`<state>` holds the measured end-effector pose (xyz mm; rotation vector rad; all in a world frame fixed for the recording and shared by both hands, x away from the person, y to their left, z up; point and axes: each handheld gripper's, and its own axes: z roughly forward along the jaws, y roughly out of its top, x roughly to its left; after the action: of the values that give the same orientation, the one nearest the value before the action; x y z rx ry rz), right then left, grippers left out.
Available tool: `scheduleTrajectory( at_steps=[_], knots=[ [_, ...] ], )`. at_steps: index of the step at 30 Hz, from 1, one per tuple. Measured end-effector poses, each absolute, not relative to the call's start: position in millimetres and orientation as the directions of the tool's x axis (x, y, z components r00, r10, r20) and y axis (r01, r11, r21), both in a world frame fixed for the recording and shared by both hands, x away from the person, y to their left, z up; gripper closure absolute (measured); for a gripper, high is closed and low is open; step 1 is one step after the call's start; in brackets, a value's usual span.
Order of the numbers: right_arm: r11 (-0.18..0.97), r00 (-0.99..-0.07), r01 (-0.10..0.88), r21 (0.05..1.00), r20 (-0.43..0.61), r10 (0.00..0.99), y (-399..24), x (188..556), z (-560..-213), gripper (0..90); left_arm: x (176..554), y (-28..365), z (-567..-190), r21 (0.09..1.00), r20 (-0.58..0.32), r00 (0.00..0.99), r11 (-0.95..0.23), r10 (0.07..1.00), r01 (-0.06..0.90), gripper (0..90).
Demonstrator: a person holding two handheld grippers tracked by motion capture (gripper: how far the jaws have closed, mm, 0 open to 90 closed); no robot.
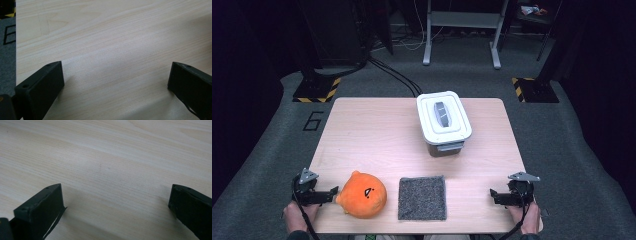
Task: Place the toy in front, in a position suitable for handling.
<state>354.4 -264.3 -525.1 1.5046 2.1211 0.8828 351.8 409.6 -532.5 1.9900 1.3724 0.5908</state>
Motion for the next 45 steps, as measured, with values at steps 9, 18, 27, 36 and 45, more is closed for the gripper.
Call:
scheduleTrajectory(
  at_steps=[9, 18, 27, 36, 45],
  knots=[
    [0.215, -0.377, 0.679, 0.702, 0.082, 0.923, -245, 351, -513, 0.0, 352, 410, -533, 0.722, 0.005, 0.347, -0.243, 0.938, 0.648, 0.2],
    [0.239, -0.453, 0.652, 0.720, 0.117, 0.884, -215, 351, -495, 0.0, 352, 409, -533, 0.728, 0.004, 0.348, -0.241, 0.938, 0.642, 0.6],
    [0.304, -0.532, 0.630, 0.714, 0.112, 0.839, -181, 349, -489, 0.0, 352, 409, -533, 0.729, 0.002, 0.350, -0.241, 0.937, 0.641, 0.7],
    [0.371, -0.611, 0.598, 0.711, 0.105, 0.785, -142, 349, -486, 0.0, 352, 409, -533, 0.730, 0.004, 0.355, -0.245, 0.935, 0.638, 0.9],
    [0.451, -0.684, 0.556, 0.698, 0.075, 0.726, -106, 348, -487, 0.0, 352, 409, -533, 0.730, 0.004, 0.355, -0.245, 0.935, 0.638, 0.9]
  ],
)
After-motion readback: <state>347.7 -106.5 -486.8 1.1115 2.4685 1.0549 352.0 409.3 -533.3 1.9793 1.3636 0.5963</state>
